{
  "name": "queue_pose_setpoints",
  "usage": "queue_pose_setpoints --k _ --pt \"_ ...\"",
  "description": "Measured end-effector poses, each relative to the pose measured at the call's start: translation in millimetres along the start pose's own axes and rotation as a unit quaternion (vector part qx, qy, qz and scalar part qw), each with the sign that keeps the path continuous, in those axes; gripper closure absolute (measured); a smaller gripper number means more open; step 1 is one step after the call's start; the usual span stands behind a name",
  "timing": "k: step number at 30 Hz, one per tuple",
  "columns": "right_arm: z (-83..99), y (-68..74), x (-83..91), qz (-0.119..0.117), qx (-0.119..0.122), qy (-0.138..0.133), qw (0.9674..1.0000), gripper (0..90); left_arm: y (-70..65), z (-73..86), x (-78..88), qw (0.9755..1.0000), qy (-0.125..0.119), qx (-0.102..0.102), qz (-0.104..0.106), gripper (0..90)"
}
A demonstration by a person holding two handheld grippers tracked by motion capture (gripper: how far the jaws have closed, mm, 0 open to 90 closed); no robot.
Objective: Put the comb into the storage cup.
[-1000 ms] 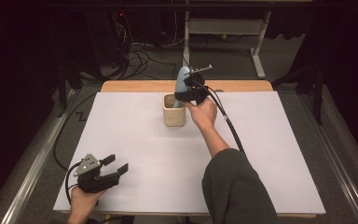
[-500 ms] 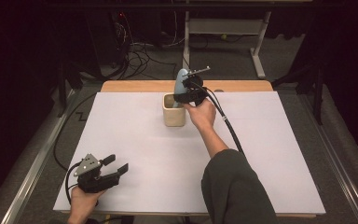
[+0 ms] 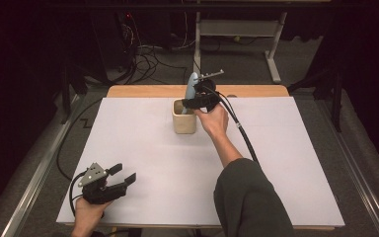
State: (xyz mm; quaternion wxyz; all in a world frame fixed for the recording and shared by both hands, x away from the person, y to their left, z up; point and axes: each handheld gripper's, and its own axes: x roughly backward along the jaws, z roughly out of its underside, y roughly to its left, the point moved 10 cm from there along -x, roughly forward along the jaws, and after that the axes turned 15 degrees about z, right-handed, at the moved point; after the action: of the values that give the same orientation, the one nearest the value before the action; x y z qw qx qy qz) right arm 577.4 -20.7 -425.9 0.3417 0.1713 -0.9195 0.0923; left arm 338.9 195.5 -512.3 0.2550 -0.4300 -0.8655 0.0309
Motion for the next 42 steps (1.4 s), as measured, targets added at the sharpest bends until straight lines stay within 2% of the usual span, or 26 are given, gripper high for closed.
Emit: queue_pose_setpoints --k 13,28,37,42 --pt "6.2 -1.8 5.3 -0.001 0.005 -0.012 0.9999 32.8 -0.7 0.2 -0.3 1.0 0.003 -0.004 -0.001 33.0" --pt "2.2 -9.8 26.7 0.012 0.021 -0.039 0.9989 32.0 -0.1 0.4 -0.3 1.0 0.004 -0.004 -0.002 32.9" --pt "7.5 -18.9 33.0 0.019 0.025 -0.038 0.9988 32.1 0.1 0.1 -0.5 1.0 0.002 -0.004 -0.003 32.9" --pt "8.9 -17.2 35.9 0.017 0.028 -0.039 0.9987 32.5 0.1 0.0 0.0 1.0 0.002 -0.004 -0.003 32.9"
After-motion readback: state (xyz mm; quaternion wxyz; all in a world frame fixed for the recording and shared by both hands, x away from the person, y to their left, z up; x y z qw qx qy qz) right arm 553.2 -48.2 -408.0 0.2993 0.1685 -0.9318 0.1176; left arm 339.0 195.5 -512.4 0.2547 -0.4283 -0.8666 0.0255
